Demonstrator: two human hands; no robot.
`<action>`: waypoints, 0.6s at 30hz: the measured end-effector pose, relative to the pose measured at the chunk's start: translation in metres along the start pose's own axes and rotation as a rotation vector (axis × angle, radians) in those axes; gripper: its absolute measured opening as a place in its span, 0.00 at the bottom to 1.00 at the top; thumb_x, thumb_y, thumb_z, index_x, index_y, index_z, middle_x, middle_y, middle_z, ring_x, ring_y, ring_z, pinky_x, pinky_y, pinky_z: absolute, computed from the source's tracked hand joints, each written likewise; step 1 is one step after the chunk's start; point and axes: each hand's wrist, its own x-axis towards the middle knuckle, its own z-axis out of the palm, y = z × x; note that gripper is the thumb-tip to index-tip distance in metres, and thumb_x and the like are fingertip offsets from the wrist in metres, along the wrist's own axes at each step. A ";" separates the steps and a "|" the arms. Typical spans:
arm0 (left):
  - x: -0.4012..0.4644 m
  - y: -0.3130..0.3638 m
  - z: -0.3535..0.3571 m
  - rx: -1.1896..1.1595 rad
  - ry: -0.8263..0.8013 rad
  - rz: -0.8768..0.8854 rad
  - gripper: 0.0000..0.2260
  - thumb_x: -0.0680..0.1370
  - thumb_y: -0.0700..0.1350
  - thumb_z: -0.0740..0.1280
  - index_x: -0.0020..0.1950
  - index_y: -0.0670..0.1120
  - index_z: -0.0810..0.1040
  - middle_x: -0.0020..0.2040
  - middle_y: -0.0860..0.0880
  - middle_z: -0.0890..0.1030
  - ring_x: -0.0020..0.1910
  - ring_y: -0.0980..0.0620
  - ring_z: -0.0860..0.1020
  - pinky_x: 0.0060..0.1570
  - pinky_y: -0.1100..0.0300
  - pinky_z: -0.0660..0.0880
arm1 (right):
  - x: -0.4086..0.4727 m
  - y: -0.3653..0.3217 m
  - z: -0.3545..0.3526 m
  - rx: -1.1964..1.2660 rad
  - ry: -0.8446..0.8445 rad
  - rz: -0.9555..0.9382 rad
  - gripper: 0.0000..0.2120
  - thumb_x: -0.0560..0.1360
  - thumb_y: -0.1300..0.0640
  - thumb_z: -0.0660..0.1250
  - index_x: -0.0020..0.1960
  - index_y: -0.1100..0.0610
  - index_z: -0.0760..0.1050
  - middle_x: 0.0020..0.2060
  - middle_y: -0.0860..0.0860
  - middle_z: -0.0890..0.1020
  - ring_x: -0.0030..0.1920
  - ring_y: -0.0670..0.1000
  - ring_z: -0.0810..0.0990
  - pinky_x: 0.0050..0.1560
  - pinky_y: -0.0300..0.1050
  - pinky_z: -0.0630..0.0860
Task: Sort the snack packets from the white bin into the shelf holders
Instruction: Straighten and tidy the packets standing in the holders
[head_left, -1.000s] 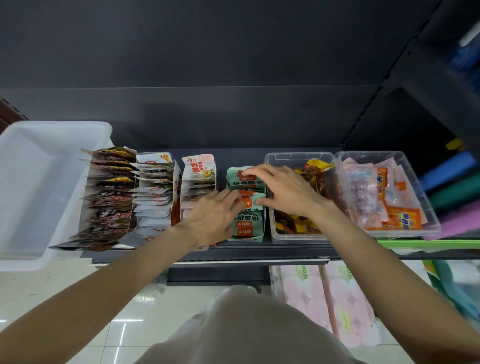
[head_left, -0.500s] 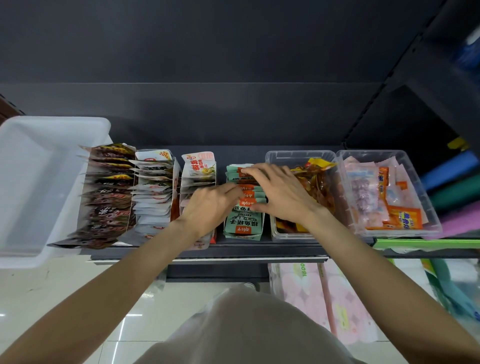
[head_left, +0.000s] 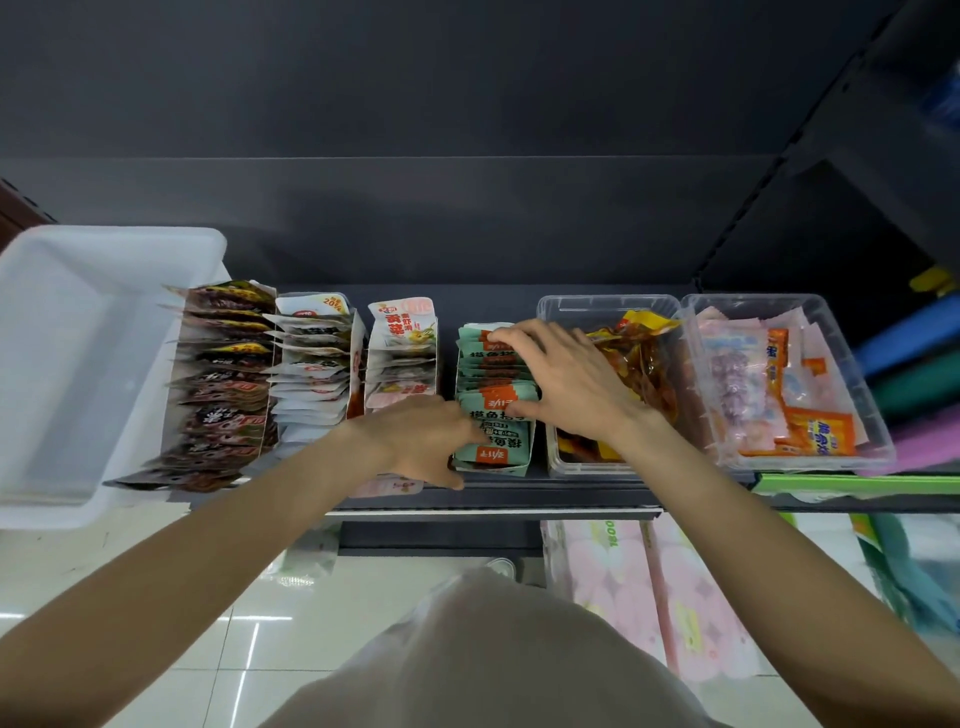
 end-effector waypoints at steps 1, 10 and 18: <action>0.002 0.000 0.005 0.066 0.003 0.004 0.15 0.76 0.51 0.65 0.61 0.49 0.76 0.53 0.49 0.81 0.48 0.48 0.79 0.45 0.54 0.76 | 0.000 0.000 0.000 0.001 -0.002 0.000 0.39 0.69 0.44 0.74 0.73 0.50 0.59 0.67 0.52 0.68 0.67 0.54 0.68 0.66 0.53 0.64; 0.006 0.026 0.015 0.311 0.190 -0.145 0.12 0.80 0.42 0.55 0.57 0.46 0.76 0.49 0.46 0.82 0.44 0.46 0.80 0.37 0.58 0.69 | 0.000 -0.001 0.000 -0.026 -0.009 -0.004 0.37 0.69 0.44 0.73 0.72 0.49 0.59 0.67 0.53 0.69 0.66 0.54 0.70 0.67 0.51 0.63; 0.008 0.027 0.011 0.326 0.197 -0.187 0.10 0.80 0.40 0.56 0.51 0.45 0.77 0.46 0.47 0.82 0.42 0.46 0.80 0.36 0.58 0.68 | 0.001 0.002 0.002 -0.030 0.002 -0.016 0.37 0.68 0.45 0.74 0.71 0.50 0.61 0.65 0.53 0.71 0.64 0.54 0.73 0.65 0.52 0.65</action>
